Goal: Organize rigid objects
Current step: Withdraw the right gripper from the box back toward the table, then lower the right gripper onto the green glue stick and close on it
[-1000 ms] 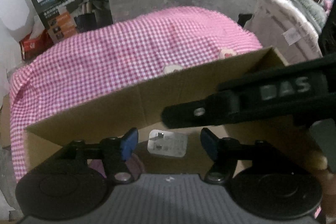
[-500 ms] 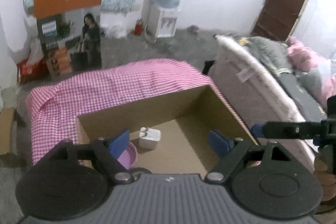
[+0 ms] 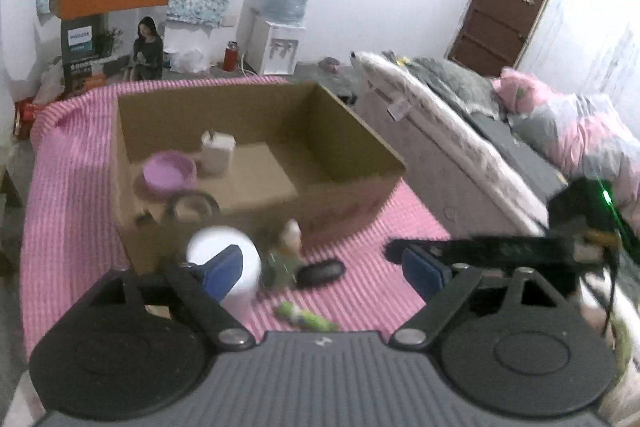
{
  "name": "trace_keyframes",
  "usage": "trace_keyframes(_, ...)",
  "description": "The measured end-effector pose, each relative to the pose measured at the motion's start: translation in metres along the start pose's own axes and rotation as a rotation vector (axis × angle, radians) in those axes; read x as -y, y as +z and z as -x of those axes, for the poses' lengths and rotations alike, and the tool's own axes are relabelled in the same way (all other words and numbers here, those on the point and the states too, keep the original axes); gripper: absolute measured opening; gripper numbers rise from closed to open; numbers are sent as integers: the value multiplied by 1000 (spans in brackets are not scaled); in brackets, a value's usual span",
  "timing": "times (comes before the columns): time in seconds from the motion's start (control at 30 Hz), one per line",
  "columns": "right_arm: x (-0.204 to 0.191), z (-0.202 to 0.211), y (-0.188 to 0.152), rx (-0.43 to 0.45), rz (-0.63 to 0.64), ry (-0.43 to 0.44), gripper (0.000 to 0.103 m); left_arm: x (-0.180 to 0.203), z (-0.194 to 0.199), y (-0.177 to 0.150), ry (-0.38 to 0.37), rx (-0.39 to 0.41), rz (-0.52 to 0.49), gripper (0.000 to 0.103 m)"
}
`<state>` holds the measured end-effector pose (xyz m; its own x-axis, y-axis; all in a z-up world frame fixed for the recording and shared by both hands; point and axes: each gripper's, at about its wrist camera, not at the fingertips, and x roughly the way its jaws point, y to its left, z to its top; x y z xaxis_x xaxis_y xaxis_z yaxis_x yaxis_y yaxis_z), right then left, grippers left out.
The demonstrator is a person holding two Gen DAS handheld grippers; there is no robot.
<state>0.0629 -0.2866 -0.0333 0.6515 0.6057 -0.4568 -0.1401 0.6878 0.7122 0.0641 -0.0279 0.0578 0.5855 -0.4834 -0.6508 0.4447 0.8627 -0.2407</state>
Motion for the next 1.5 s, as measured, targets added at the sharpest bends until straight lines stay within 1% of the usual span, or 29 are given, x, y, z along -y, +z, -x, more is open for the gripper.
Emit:
trace_keyframes(0.13,0,-17,-14,-34,15,-31,51,19,-17,-31,66,-28,-89,88)
trace_keyframes(0.2,1,-20,-19,-52,35,-46,51,25,-31,-46,73,-62,-108,87)
trace_keyframes(0.33,3,-31,-20,-88,49,-76,51,33,-58,-65,51,-122,-109,79)
trace_keyframes(0.4,7,-32,-21,-103,57,-83,51,34,-68,-71,57,-124,-117,74)
trace_keyframes(0.47,8,-37,-19,-121,72,-89,51,37,-77,-76,65,-132,-134,67)
trace_keyframes(0.5,8,-40,-18,-134,79,-89,51,37,-80,-79,64,-127,-141,66)
trace_keyframes(0.57,7,-47,-16,-159,94,-83,51,35,-86,-82,66,-130,-142,60)
trace_keyframes(0.67,7,-62,-15,-195,108,-82,48,29,-95,-83,66,-139,-121,53)
trace_keyframes(0.77,8,-78,-16,-228,109,-81,43,21,-101,-83,55,-150,-82,49)
trace_keyframes(0.87,10,-89,-19,-264,95,-79,38,15,-104,-81,45,-162,-50,47)
trace_keyframes(0.93,13,-96,-22,-294,73,-70,36,10,-103,-81,44,-162,-44,45)
trace_keyframes(1.07,14,-103,-25,-351,19,-17,36,5,-104,-81,40,-162,-33,45)
trace_keyframes(1.13,12,-106,-25,-368,19,-12,36,2,-105,-80,28,-162,-24,45)
trace_keyframes(1.23,6,-112,-21,-360,53,-43,36,1,-104,-79,30,-162,-25,45)
trace_keyframes(1.33,0,-117,-19,-353,93,-80,35,2,-108,-77,56,-161,-33,43)
trace_keyframes(1.43,-12,-123,-21,-360,168,-126,27,3,-110,-76,81,-157,-46,37)
trace_keyframes(1.5,-17,-126,-24,-380,188,-133,20,3,-110,-78,92,-153,-58,34)
